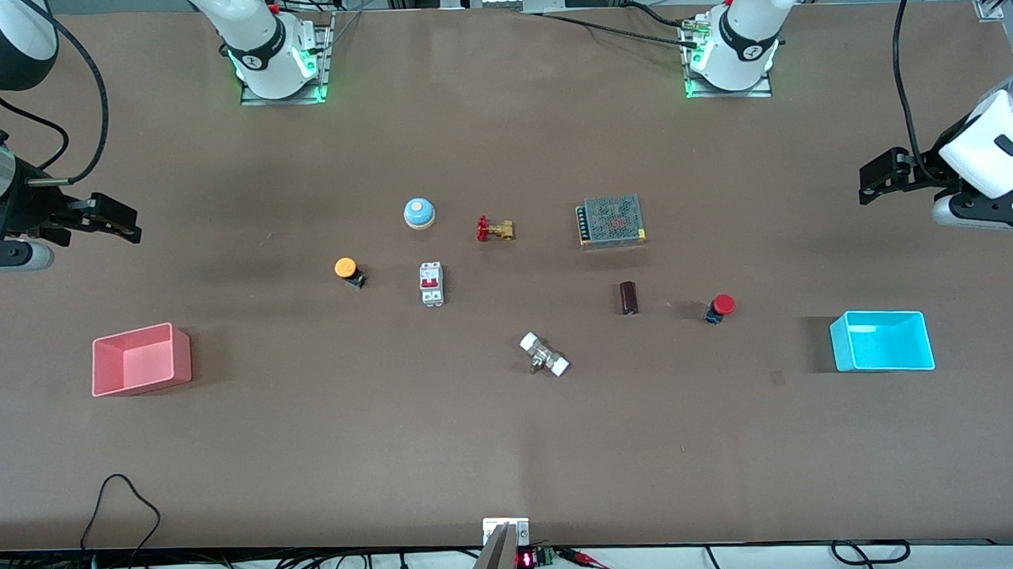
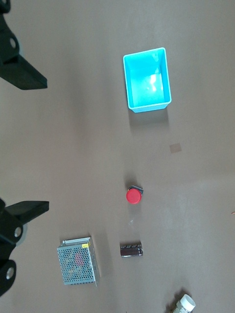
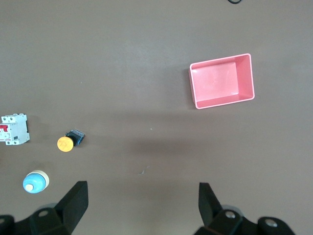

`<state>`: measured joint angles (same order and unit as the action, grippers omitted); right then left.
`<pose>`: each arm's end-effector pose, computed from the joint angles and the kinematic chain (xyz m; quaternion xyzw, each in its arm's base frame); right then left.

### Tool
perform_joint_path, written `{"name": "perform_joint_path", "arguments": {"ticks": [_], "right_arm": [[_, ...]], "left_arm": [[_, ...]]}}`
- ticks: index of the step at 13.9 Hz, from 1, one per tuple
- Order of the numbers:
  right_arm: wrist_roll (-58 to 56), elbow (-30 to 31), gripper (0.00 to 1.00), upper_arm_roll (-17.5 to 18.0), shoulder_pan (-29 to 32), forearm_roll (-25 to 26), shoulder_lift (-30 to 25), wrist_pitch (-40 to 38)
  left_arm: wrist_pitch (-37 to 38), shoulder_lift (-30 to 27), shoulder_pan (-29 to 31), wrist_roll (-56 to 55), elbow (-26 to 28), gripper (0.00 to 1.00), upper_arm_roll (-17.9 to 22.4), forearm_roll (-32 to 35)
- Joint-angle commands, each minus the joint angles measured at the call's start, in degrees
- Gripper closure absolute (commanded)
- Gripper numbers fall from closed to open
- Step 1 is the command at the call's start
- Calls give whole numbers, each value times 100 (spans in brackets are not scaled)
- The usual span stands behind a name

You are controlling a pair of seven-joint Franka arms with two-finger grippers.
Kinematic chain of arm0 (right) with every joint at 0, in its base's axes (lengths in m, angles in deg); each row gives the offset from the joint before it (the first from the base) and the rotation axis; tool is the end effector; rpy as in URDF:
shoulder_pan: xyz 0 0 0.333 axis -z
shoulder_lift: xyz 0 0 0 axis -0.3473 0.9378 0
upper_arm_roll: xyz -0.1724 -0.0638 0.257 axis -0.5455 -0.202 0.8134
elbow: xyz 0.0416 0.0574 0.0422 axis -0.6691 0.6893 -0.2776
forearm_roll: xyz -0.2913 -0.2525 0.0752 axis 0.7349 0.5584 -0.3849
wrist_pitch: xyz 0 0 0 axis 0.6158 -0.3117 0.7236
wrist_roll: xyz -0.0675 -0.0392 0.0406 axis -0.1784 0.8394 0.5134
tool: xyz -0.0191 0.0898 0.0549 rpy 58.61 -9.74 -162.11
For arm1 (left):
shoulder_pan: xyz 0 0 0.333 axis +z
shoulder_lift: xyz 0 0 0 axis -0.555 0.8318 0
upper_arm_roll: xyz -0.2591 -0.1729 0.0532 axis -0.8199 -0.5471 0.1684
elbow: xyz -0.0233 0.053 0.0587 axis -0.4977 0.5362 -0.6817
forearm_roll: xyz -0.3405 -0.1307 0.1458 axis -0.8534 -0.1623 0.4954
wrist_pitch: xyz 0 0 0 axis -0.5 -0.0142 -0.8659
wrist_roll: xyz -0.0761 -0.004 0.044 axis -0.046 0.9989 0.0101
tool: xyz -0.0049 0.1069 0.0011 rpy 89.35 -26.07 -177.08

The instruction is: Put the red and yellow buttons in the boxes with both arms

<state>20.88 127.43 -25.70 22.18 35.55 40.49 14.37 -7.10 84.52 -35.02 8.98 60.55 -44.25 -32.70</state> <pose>0.5856 0.0062 0.5586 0.9998 0.0121 -0.0156 0.0103 0.5749 -0.0160 0.5846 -0.9976 0.0600 0.0329 0.0078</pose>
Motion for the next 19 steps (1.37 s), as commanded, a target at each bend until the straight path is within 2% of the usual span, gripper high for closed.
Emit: {"name": "perform_joint_path", "arguments": {"ticks": [1,8,11,13,16,19], "right_arm": [[79,-162,0,-17,-27,7,62,-140],[80,-84,0,10,-45,-2,71,-140],[106,145,0,281,-45,-46,167,-87],[184,294,0,562,-54,-55,272,210],[1692,681,0,660,-264,-72,501,1089],[2406,944,0,809,-396,-72,756,1633]], "left_arm": [[157,79,8,119,-198,0,41,-51],[157,88,8,67,-198,0,50,-51],[148,176,-27,102,-215,0,41,-60],[131,342,-80,111,-215,0,32,-173],[87,781,-316,137,-356,0,-21,-156],[-350,1343,-448,469,-286,0,-38,-192]]}}
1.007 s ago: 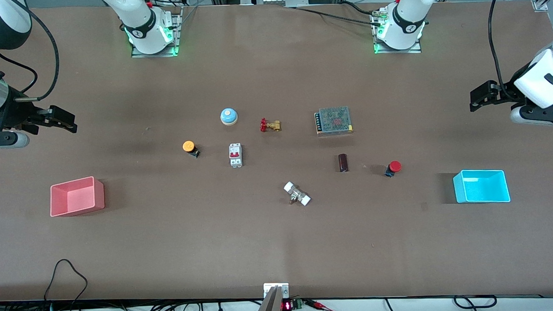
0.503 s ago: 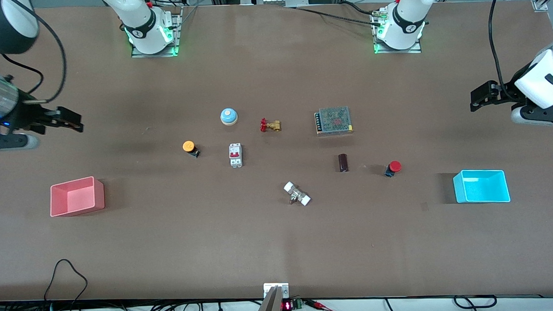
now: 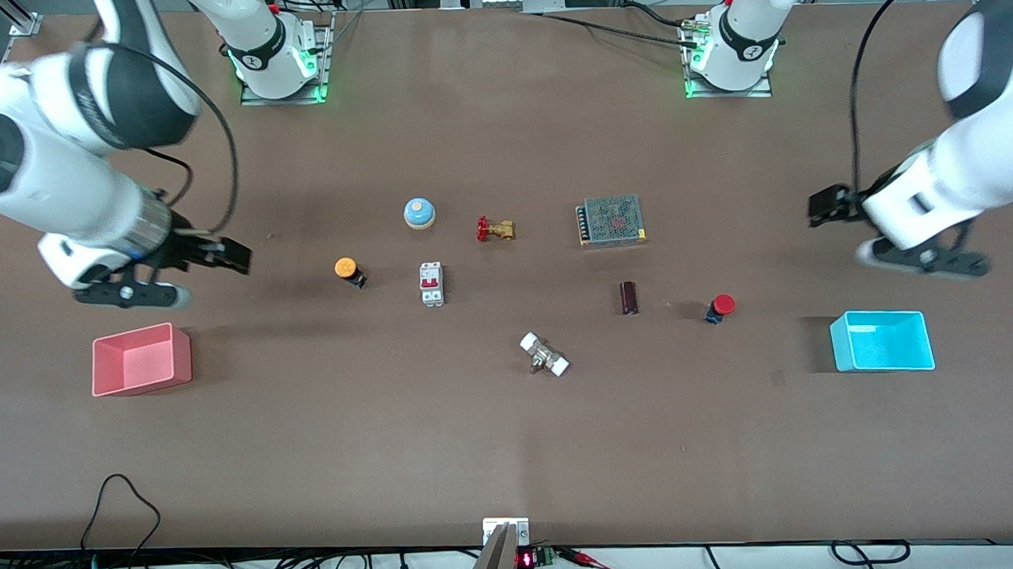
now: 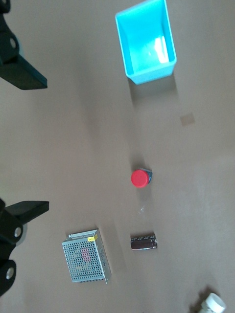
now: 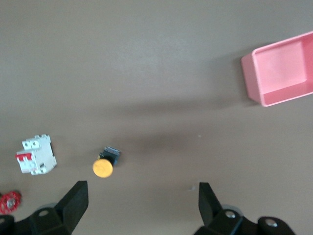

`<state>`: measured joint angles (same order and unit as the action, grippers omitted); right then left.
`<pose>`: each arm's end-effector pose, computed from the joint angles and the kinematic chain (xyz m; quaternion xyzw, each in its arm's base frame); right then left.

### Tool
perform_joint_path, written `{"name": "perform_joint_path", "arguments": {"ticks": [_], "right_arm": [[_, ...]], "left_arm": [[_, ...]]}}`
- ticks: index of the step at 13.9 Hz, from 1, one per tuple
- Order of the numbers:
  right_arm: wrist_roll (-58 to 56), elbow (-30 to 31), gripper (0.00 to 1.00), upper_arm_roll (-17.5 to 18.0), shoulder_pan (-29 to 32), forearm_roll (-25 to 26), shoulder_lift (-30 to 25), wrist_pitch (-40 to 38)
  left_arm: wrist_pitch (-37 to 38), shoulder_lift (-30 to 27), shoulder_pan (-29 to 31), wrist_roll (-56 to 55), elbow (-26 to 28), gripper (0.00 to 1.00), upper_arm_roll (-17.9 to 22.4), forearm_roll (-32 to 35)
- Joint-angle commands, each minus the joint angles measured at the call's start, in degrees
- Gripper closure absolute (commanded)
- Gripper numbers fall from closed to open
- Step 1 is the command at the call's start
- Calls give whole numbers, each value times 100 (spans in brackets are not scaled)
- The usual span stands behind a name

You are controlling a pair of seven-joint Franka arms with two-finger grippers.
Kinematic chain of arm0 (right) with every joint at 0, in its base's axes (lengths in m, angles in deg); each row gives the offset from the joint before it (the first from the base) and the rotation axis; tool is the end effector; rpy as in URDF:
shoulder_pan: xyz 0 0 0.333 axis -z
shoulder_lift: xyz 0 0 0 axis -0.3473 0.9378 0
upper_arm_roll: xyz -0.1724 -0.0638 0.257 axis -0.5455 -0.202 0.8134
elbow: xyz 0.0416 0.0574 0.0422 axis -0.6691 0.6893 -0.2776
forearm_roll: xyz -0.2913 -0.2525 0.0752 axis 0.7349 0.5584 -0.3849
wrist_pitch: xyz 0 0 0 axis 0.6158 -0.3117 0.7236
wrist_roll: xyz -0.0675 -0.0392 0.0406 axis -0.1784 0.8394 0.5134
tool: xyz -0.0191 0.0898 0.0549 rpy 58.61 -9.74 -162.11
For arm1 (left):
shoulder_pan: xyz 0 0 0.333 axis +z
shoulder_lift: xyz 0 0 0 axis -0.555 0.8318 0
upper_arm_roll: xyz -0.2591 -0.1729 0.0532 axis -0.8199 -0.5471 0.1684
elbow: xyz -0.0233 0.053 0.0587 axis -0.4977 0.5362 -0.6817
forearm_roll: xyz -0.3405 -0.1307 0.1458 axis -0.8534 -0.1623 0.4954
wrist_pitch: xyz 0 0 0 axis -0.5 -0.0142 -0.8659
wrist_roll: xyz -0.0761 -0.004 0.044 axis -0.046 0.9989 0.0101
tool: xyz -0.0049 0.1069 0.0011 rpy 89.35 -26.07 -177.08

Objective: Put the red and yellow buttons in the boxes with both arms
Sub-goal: 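Reach the right gripper to the yellow button while the left gripper reaches the red button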

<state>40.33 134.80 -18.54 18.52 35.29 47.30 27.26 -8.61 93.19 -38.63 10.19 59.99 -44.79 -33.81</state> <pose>0.6020 0.1176 0.4465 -0.9977 0.0624 0.0266 0.0011 0.6077 -0.0626 0.5012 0.9903 -0.1058 -0.0902 0.0029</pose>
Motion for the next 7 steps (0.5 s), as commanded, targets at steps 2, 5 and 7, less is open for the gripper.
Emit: {"name": "perform_joint_path", "arguments": {"ticks": [2,5,7], "right_arm": [[769,794,0,217,-136,-45,120,1202],[1060,1491,0,252,-303,-19,242,2330],[1140,1641,0,331,-426,16,453,2595]], "left_arm": [[-701,793,-167,665,-81,0,-11,-73],[-1553,1172,-316,693,340,0,-2,6],[-2431,1199,-352,702,954,0,-2,41]]}}
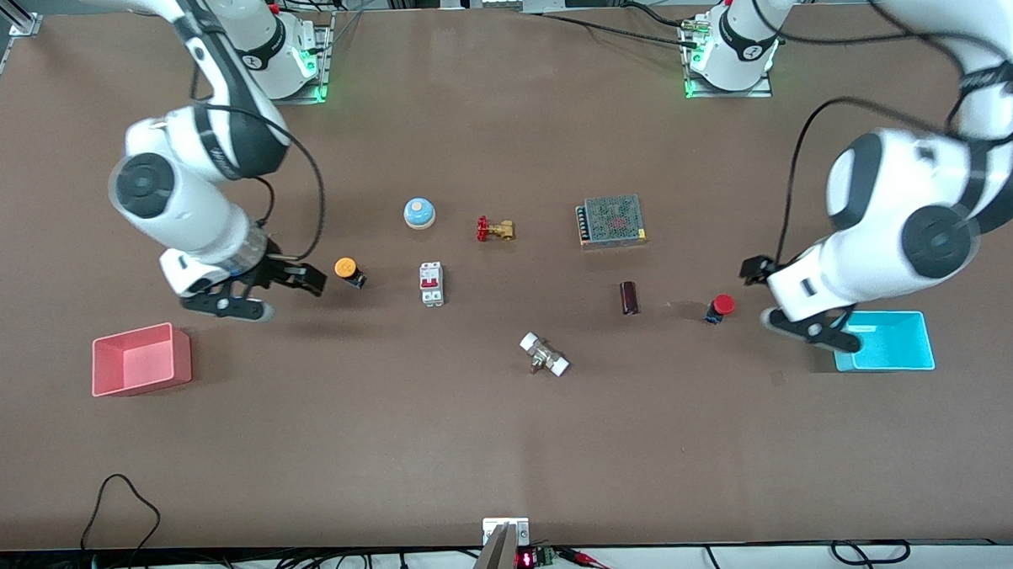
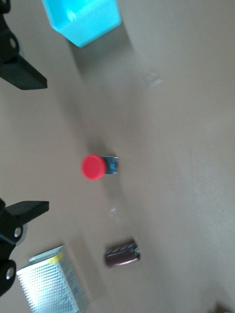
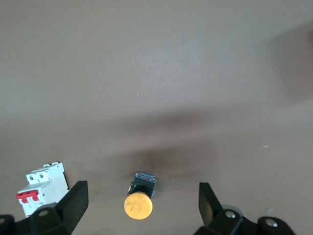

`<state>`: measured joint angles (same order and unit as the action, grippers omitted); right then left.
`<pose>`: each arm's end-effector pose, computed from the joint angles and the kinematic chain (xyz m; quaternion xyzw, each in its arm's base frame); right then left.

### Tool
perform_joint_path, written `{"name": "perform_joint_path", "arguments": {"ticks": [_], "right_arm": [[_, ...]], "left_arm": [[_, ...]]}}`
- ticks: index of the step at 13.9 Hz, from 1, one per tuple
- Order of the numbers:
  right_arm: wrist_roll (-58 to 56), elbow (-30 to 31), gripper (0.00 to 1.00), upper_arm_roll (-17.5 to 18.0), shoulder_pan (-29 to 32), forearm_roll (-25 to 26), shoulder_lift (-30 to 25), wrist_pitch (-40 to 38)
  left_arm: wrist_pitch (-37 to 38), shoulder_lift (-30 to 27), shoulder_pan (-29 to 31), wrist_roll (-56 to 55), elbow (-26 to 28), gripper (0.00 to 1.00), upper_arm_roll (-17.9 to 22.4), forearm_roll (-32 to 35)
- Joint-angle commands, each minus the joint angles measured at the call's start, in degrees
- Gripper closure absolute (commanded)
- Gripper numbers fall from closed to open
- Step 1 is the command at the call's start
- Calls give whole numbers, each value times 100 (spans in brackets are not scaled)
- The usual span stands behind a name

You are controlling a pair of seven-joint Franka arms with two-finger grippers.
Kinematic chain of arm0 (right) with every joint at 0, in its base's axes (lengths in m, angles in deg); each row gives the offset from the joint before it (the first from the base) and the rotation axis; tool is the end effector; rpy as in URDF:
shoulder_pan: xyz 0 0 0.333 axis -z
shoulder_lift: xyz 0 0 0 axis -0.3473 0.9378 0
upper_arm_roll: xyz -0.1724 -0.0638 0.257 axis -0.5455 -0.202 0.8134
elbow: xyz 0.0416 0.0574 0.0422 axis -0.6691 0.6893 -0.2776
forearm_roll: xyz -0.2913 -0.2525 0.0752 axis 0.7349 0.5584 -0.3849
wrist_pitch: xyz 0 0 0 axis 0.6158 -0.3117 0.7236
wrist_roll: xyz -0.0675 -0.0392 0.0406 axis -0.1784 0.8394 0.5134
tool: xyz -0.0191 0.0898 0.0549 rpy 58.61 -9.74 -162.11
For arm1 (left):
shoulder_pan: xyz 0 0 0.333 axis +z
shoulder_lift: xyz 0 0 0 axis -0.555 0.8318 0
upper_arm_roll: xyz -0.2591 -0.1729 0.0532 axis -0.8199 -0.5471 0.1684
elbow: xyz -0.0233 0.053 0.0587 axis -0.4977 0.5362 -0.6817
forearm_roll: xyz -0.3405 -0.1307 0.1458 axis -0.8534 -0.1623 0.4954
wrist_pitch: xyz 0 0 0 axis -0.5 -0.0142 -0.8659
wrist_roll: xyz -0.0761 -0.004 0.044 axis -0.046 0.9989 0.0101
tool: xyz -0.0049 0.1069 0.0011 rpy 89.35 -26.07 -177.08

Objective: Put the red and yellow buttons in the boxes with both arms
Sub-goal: 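Reach the right gripper to the yellow button while the left gripper reaches the red button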

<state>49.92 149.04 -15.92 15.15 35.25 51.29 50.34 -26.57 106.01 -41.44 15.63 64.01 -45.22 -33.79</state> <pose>0.5746 0.1789 0.3276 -0.9951 0.0940 -0.0086 0.0277 0.6487 -0.1032 0.3482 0.9804 -0.1797 -0.0802 0.0078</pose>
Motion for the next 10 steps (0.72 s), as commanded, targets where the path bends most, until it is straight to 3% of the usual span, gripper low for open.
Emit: {"name": "perform_joint_path", "arguments": {"ticks": [1,4,6,10], "right_arm": [[181,252,0,78,-115,28,133,340],[190,323,0,87,-142,37,257,349],[190,506,0,96,-203,28,301,480],[277,771,0,96,-212,37,318,763]], "left_arm": [[-1091,-83,-71,158,868,0,40,101],[-2427,118,-98,149,1564,0,40,382],[-3000,373,-98,149,1697,0,40,391],[-3187,497,-194,149,1777,0,40,391]]}}
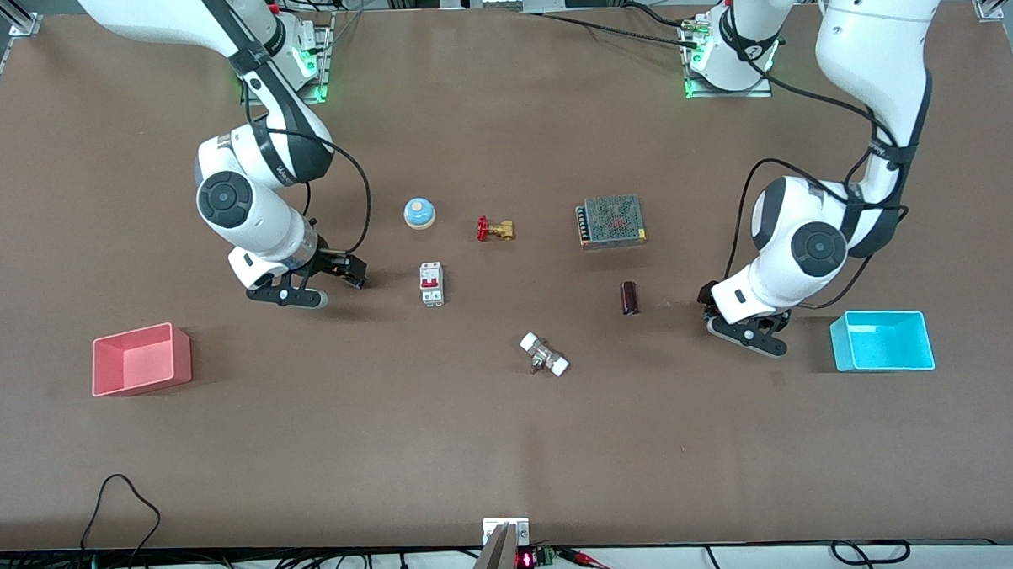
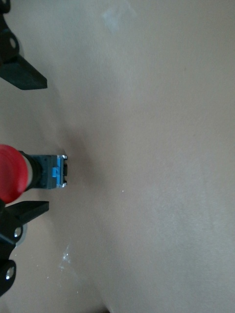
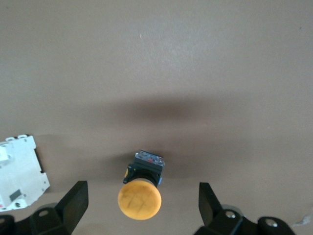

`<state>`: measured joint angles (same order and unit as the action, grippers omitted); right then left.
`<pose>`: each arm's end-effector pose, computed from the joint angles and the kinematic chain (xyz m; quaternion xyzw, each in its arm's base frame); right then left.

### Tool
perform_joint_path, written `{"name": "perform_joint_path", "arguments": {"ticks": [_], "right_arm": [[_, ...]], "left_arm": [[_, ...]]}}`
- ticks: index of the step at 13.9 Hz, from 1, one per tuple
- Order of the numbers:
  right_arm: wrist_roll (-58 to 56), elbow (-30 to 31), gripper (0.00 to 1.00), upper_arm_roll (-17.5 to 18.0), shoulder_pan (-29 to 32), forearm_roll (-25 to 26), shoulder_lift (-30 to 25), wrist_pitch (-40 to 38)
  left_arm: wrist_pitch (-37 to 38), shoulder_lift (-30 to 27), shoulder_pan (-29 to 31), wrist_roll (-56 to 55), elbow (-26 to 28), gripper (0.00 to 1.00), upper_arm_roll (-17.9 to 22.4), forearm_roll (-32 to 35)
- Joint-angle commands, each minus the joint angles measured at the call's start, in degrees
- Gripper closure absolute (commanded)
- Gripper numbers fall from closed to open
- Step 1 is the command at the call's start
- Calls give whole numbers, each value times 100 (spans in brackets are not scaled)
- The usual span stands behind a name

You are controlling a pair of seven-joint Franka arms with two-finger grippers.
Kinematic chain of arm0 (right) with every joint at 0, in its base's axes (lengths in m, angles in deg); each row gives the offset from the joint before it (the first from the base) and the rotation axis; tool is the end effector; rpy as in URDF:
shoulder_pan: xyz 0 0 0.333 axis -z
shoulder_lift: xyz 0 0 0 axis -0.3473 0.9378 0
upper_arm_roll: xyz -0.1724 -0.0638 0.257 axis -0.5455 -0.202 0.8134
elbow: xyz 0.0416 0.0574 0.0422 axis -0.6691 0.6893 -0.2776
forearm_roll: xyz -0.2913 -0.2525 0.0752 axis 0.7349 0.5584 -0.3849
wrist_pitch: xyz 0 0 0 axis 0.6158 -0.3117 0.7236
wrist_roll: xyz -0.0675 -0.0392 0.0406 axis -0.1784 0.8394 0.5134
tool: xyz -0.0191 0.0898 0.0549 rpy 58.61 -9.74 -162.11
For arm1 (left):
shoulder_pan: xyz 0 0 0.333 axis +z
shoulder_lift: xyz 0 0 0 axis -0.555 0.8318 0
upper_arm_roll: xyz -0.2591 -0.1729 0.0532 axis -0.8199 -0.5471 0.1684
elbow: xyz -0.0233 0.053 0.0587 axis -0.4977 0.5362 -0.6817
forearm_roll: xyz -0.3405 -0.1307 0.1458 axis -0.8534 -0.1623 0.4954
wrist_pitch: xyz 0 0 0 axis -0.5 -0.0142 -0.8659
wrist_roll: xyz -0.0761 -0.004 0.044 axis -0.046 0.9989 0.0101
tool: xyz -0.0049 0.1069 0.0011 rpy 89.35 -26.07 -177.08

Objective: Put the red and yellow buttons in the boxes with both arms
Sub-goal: 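Grasp the yellow button with the right gripper while the left gripper grasps the red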

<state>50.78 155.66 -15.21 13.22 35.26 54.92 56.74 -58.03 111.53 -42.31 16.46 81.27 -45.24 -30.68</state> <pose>0.5385 0.1988 0.2535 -0.9963 0.0788 0.0257 0.0231 0.6140 -0.1087 0.2020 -0.9766 0.2146 0.0048 0.0097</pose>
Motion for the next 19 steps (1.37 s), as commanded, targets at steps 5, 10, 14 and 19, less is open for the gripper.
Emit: {"name": "perform_joint_path", "arguments": {"ticks": [5,10,14,19], "right_arm": [[428,109,0,51,-19,27,183,246],[815,109,0,60,-37,27,324,326],[1001,136,1,148,-37,27,324,299],[948,136,13,148,-28,27,324,308]], "left_arm": [[-41,-64,-116,75,174,26,43,81],[-24,-63,-125,75,165,64,43,81],[37,-212,-108,66,86,79,51,81],[1220,-565,401,145,-1009,77,210,81]]}}
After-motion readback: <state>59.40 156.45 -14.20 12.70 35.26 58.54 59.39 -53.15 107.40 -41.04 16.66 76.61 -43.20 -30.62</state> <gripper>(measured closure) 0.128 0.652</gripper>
